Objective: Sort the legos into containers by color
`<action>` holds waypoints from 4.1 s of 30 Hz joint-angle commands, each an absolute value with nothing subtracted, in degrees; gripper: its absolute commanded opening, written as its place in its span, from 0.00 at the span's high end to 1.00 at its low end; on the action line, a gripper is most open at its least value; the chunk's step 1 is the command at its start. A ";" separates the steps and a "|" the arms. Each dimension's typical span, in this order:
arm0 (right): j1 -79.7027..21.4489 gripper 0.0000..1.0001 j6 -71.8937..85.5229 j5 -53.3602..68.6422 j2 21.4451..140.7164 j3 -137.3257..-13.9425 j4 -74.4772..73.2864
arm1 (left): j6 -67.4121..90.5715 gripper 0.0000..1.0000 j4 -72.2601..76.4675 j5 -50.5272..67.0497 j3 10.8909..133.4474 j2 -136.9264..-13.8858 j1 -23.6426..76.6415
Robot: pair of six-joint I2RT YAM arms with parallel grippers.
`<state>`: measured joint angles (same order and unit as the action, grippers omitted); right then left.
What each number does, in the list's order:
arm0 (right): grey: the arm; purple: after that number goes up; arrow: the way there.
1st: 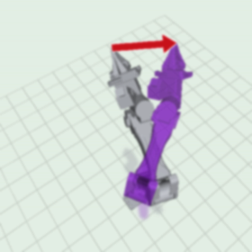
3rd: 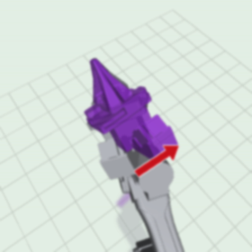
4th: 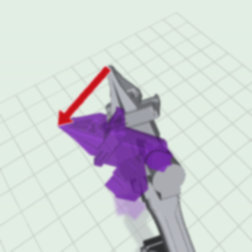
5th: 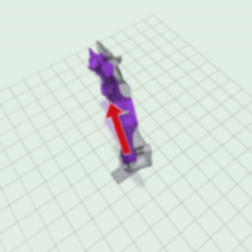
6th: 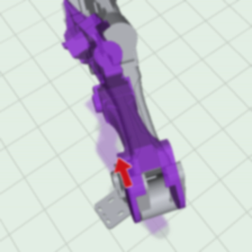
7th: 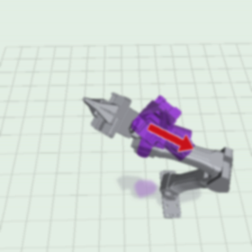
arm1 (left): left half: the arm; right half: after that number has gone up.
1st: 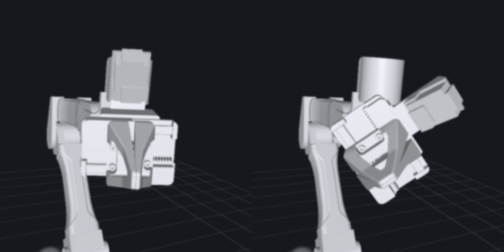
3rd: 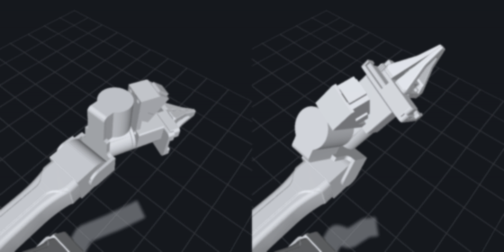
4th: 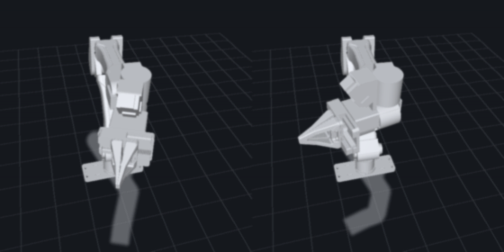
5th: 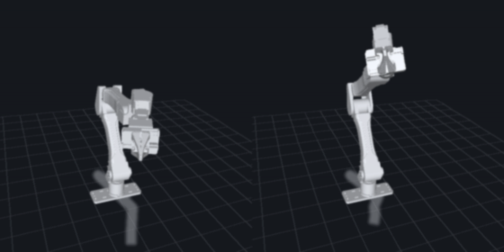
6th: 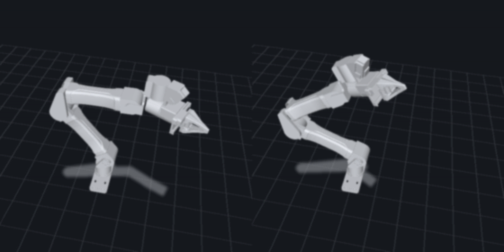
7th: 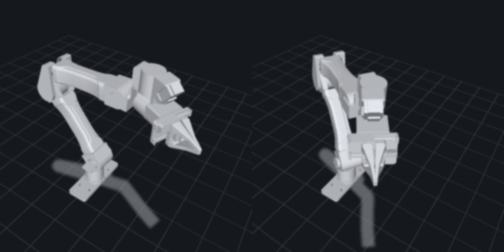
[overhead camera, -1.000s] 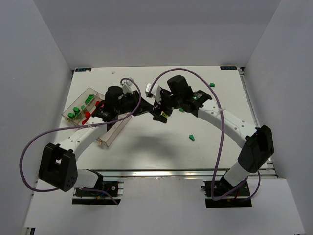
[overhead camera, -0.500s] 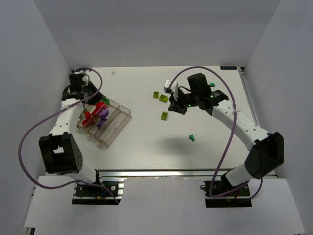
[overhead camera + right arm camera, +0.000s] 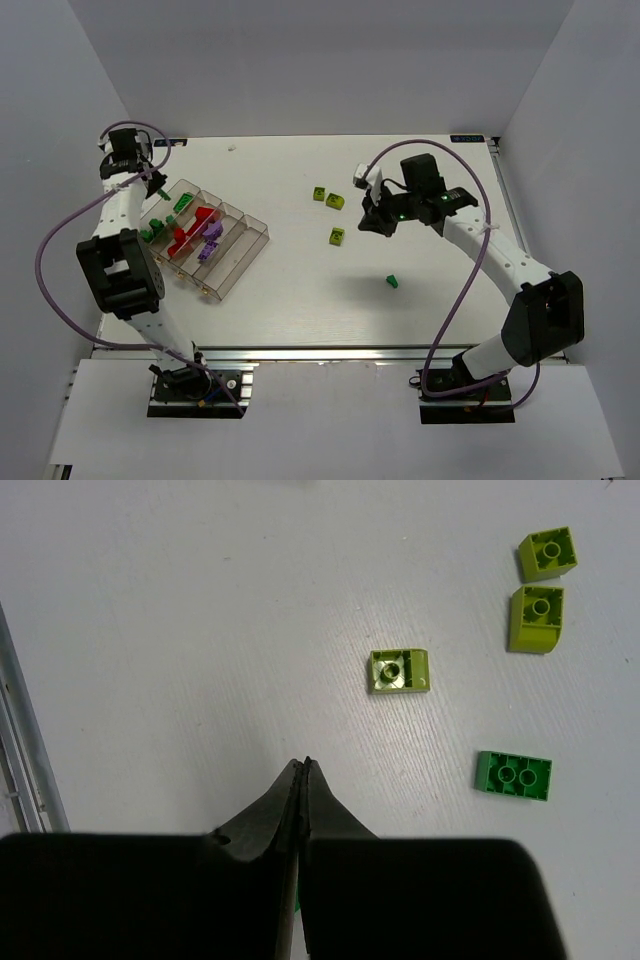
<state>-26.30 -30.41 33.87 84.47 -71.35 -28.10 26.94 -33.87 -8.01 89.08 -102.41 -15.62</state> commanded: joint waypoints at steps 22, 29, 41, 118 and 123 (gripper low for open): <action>-20.22 0.35 -25.50 31.65 83.85 -72.95 -24.96 | 25.49 0.18 -36.12 -9.76 96.33 -109.52 -17.49; -13.47 0.11 -20.21 32.15 86.46 -73.29 -24.06 | 24.69 0.02 -33.67 -1.42 87.82 -99.94 -18.37; -11.51 0.56 -24.79 28.22 90.88 -73.75 -39.90 | 30.58 0.14 -24.27 23.27 65.06 -76.66 -20.30; -27.07 1.00 -31.47 45.35 69.52 -57.83 -20.74 | 60.64 0.19 9.84 20.56 52.56 -78.31 38.41; -28.39 1.00 -29.54 44.21 70.14 -58.27 -19.34 | 60.56 0.25 10.37 22.76 53.35 -80.24 39.11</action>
<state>-27.64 -31.20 43.07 69.91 -55.53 -22.28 60.75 8.73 20.71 51.07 -79.77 38.39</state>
